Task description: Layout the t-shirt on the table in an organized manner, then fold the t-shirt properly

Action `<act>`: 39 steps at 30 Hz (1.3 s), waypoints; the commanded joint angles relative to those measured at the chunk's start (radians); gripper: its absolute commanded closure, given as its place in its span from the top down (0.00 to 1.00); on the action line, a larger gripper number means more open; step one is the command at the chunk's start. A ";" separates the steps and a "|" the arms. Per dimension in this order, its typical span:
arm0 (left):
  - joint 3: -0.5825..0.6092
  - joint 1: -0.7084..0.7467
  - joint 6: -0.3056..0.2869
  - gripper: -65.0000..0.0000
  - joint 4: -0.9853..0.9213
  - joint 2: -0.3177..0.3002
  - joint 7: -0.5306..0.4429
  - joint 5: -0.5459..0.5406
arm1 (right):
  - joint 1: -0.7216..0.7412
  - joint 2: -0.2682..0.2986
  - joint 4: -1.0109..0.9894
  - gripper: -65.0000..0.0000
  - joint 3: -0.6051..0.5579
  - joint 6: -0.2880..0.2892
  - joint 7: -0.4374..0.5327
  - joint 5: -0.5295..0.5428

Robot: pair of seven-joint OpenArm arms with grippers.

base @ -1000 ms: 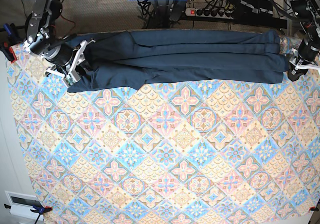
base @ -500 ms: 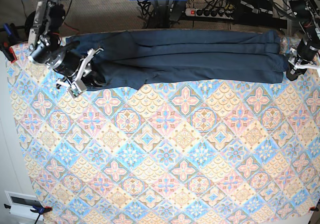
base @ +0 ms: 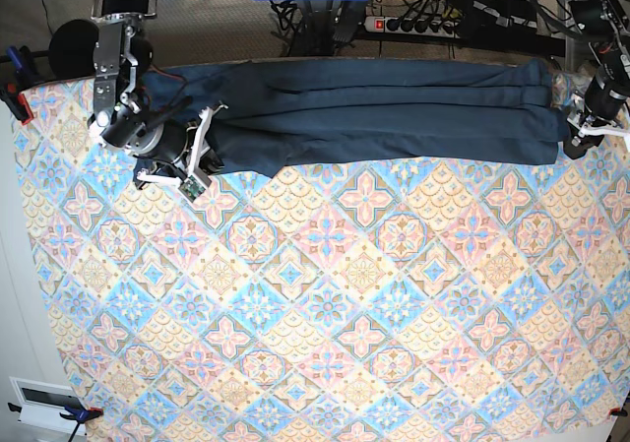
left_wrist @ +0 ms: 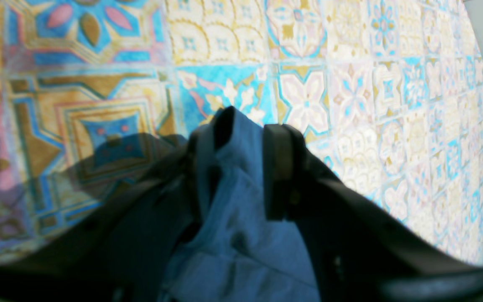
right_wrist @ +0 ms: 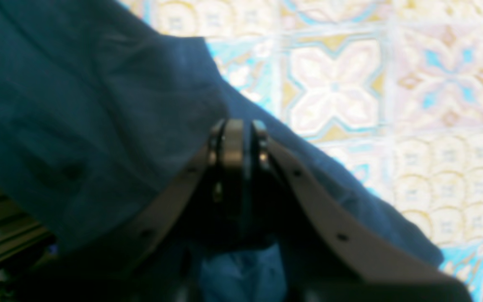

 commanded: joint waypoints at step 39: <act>0.196 0.039 -0.009 0.42 0.017 -0.240 0.107 -0.005 | -0.217 0.009 0.064 0.04 0.012 0.002 0.014 0.011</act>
